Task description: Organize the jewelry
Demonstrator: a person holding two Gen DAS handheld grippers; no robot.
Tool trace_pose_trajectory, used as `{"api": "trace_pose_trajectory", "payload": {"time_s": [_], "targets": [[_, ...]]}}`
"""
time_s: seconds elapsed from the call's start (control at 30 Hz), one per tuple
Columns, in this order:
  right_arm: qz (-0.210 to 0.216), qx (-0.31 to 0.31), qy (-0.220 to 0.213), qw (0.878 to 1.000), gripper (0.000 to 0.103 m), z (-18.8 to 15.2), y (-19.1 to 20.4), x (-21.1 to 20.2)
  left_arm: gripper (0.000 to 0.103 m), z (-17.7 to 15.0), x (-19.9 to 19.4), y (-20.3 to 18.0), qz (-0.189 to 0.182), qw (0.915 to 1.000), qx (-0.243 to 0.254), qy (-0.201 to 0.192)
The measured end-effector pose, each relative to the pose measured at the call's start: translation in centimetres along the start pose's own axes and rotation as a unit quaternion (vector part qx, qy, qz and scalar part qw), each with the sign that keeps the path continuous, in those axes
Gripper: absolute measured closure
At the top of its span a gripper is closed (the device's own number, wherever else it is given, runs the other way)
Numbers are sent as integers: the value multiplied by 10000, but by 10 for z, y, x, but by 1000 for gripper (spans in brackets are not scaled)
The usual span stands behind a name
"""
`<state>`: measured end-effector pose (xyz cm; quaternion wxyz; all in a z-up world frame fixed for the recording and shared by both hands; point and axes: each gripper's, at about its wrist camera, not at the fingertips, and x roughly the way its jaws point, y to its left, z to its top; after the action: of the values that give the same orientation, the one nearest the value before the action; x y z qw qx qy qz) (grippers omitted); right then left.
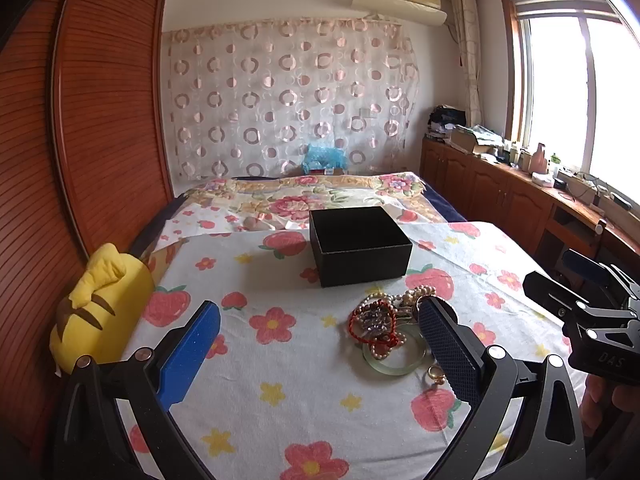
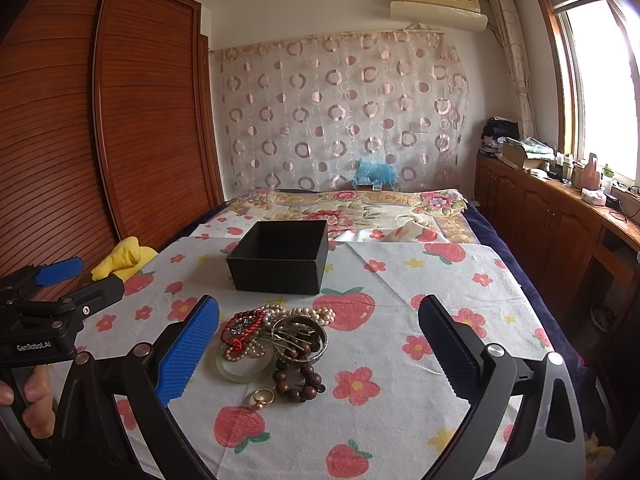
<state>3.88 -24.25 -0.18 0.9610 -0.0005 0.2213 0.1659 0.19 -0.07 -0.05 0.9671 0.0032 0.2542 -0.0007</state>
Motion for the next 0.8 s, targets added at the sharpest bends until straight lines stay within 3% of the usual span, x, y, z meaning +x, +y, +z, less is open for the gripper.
{"api": "trace_pose_trajectory", "payload": {"time_s": [0.8], "targets": [[6, 4, -13, 10000, 2, 0, 1, -1, 7, 0, -1, 1, -1, 10000, -11, -26]]}}
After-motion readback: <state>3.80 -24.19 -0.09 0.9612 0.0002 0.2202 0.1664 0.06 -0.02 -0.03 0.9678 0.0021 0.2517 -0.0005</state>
